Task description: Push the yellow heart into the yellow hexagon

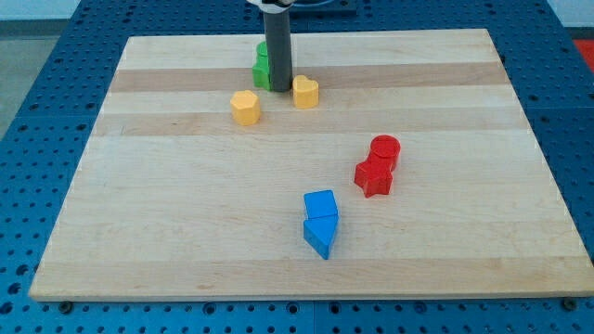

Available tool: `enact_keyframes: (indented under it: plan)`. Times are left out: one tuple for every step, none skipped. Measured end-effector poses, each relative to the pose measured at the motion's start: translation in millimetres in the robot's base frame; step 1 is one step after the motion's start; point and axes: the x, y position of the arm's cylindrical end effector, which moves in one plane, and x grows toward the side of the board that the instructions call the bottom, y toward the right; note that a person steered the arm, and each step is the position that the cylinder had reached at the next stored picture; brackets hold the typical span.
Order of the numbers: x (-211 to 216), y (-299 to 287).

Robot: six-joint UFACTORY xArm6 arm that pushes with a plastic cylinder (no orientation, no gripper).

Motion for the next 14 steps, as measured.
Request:
enact_keyframes:
  plan:
    - [-4,-6]
    - [-7,-4]
    - [-11,18]
    - [-12,44]
    - [-9,60]
    - [2,51]
    - [19,36]
    - [27,14]
    - [29,-3]
    - [29,1]
    - [21,32]
    - [19,69]
    - [40,73]
    - [45,60]
